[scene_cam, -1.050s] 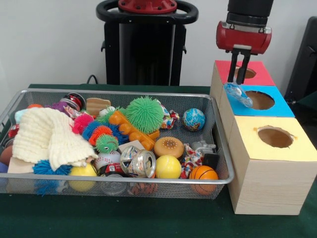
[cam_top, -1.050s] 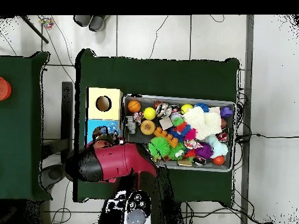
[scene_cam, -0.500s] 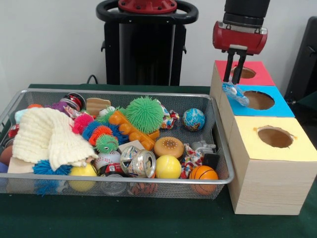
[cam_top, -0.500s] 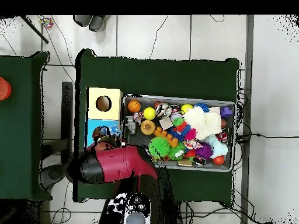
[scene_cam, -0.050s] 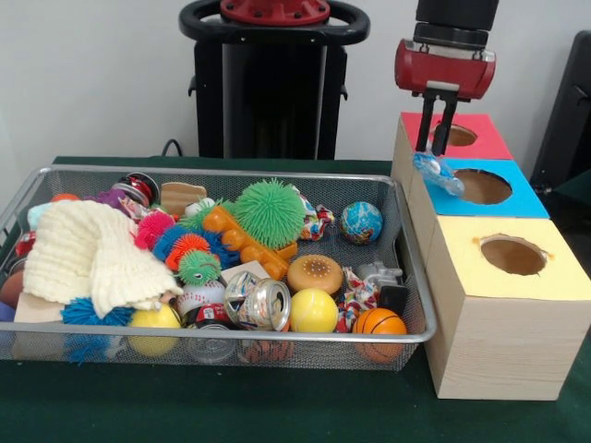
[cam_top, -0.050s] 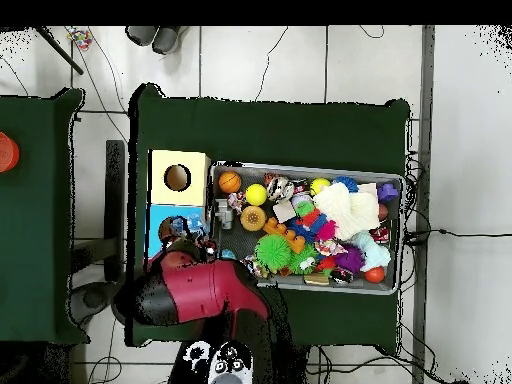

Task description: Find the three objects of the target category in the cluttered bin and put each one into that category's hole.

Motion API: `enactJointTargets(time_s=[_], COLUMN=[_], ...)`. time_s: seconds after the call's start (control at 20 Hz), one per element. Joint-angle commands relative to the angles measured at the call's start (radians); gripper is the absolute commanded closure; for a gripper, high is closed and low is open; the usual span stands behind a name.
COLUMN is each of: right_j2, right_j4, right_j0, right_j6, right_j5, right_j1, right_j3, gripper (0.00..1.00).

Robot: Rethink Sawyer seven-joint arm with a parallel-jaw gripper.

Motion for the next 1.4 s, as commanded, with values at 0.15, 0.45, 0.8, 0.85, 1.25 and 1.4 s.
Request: enactJointTargets(time_s=[0.15,0.45,0.8,0.85,1.25,1.4], right_j2=[0.030,0.020,0.007,0.004,0.044,0.071], right_j4=[0.058,0.107,0.147,0.148,0.134,0.117], right_j0=[0.033,0.086,0.118,0.119,0.048,0.001], right_j6=[0.204,0.233,0.214,0.207,0.140,0.108], right_j5=[-0.042,-0.044,-0.044,-0.041,-0.069,-0.072], right_j1=[0.010,0.037,0.071,0.074,0.079,0.064], right_j3=[0.109,0.092,0.071,0.068,0.081,0.099], gripper=[1.00,1.00,1.00,1.00,1.00,1.00])
